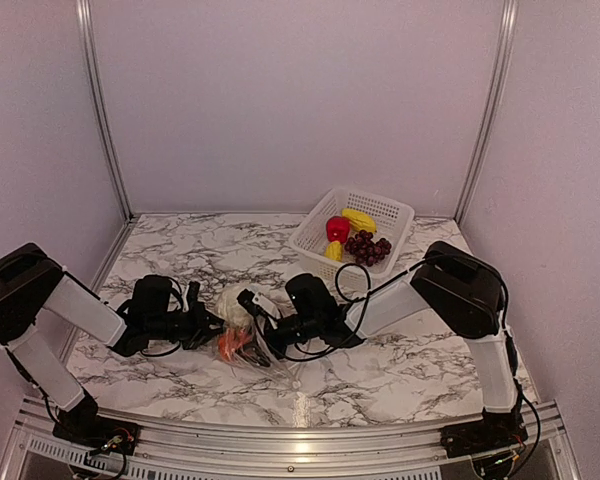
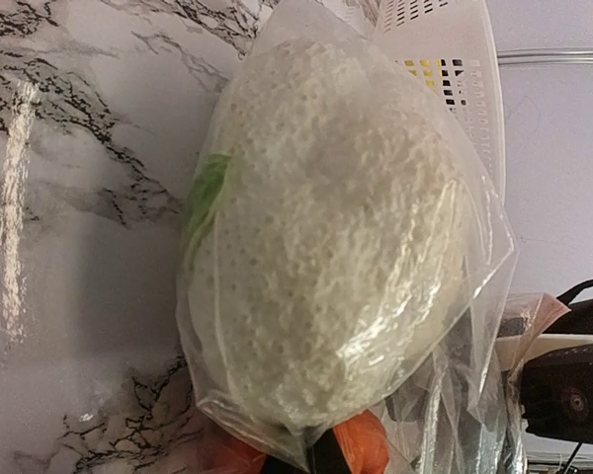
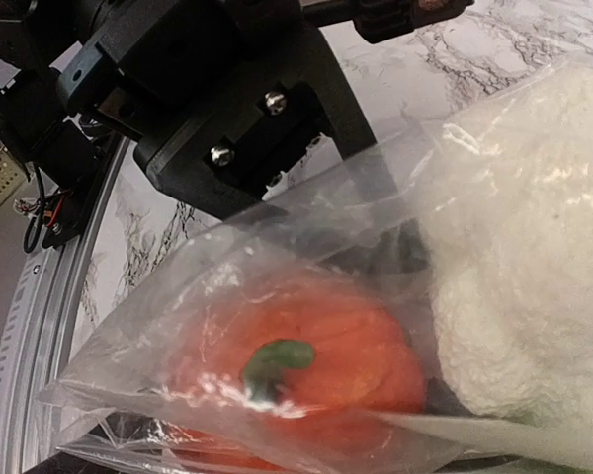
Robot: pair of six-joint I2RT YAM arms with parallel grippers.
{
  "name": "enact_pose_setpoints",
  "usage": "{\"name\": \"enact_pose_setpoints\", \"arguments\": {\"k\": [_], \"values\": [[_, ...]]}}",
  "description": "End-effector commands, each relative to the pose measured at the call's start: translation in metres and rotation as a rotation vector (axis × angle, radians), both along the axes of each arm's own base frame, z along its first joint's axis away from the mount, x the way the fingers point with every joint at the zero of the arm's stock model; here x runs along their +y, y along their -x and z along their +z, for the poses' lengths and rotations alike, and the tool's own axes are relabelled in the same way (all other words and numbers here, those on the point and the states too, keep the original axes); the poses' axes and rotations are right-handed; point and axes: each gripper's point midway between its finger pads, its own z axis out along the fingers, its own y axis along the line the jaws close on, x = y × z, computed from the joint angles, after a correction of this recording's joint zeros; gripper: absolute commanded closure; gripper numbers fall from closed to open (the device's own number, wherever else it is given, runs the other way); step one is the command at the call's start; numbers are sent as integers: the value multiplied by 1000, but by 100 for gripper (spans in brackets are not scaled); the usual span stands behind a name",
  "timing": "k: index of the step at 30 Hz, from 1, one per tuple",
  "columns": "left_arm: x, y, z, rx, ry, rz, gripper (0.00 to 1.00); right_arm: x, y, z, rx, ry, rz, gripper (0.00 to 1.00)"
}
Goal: Open the zip-top bag and remove the fake food
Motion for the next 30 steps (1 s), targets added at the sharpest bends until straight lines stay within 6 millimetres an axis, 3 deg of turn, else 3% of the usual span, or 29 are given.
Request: {"name": "enact_pose_setpoints", "arguments": {"k": [1,6,11,15,20,30], "values": [[-16,-6,17,-51,56,-32,100,13,2,-10,-49,56,0,11],[-17,-5,17,-50,49,-41,100,20,-1,-16,-79,91,-17,18],[-9,-5,17,-58,12,-42,100,12,-4,-11,-101,106,-45,39],[12,-8,17,-62,-22,-2,100,-5,-4,0,-102,93,-63,52],[46,-16,10,-41,-77,71,100,-25,-5,18,-105,57,-87,55],[66,-23,6,-37,-122,108,100,-63,-17,28,-75,24,-144,59]]}}
